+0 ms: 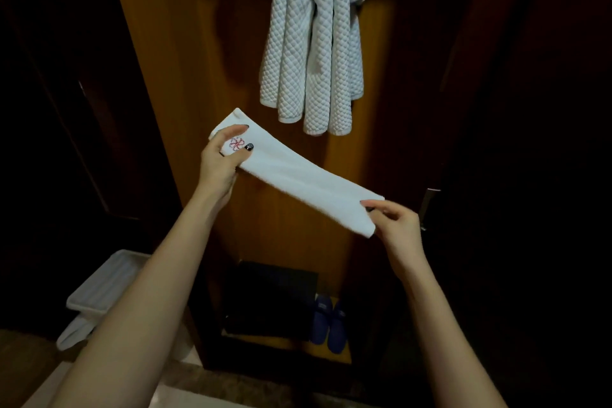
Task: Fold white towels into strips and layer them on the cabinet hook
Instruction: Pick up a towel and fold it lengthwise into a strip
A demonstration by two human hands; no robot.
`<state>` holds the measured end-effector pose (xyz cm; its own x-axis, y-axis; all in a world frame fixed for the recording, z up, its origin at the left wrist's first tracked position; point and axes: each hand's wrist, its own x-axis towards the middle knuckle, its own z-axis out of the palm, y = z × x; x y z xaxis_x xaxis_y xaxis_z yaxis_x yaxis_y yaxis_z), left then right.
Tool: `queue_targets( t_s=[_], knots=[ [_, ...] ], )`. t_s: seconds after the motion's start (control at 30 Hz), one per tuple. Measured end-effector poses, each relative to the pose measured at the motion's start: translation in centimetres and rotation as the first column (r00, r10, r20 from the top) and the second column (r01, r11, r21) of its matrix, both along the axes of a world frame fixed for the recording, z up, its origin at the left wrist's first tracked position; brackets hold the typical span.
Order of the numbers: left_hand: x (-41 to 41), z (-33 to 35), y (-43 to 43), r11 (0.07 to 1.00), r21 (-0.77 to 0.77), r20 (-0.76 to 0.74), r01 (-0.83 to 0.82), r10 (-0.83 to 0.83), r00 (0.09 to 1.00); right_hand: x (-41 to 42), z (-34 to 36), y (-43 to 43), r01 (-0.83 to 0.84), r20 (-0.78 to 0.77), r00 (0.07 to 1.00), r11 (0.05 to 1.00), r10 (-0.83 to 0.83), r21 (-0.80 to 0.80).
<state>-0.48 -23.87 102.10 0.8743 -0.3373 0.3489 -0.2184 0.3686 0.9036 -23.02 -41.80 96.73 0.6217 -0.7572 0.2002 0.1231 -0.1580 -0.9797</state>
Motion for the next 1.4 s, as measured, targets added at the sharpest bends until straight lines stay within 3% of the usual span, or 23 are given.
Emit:
queue_targets(
  t_s=[0.3,0.43,0.73,0.8,0.97,1.2,1.4],
  knots=[
    [5.0,9.0,-1.4,0.996,-0.081,0.014,0.046,-0.045,0.999,6.6,13.4,-7.0,-0.140,0.000,0.990,0.972,0.142,-0.190],
    [7.9,14.8,-2.3,0.993,-0.106,0.119,0.059,-0.046,0.992,9.3,20.0,-9.3,-0.114,0.047,0.990,0.942,0.136,-0.315],
    [14.1,27.8,-5.0,0.984,-0.165,0.385,0.065,0.003,0.923,15.4,34.5,-12.9,-0.073,0.209,0.961,0.897,0.180,-0.436],
    [15.8,30.4,-5.5,0.982,-0.146,0.404,0.119,-0.051,0.913,16.4,37.7,-13.6,-0.086,0.261,0.941,0.900,0.214,-0.428],
    [20.5,36.1,-6.7,0.973,0.076,0.476,0.217,-0.226,0.850,18.4,43.4,-15.7,-0.186,0.323,0.897,0.921,0.301,-0.342],
    [24.4,40.7,-11.0,0.943,-0.083,0.454,0.321,-0.251,0.855,21.5,47.2,-17.8,-0.306,0.468,0.792,0.918,0.392,-0.252],
    [26.9,42.4,-14.0,0.881,-0.246,0.400,0.404,-0.287,0.870,24.0,49.2,-19.0,-0.525,0.674,0.594,0.846,0.441,-0.091]
  ],
)
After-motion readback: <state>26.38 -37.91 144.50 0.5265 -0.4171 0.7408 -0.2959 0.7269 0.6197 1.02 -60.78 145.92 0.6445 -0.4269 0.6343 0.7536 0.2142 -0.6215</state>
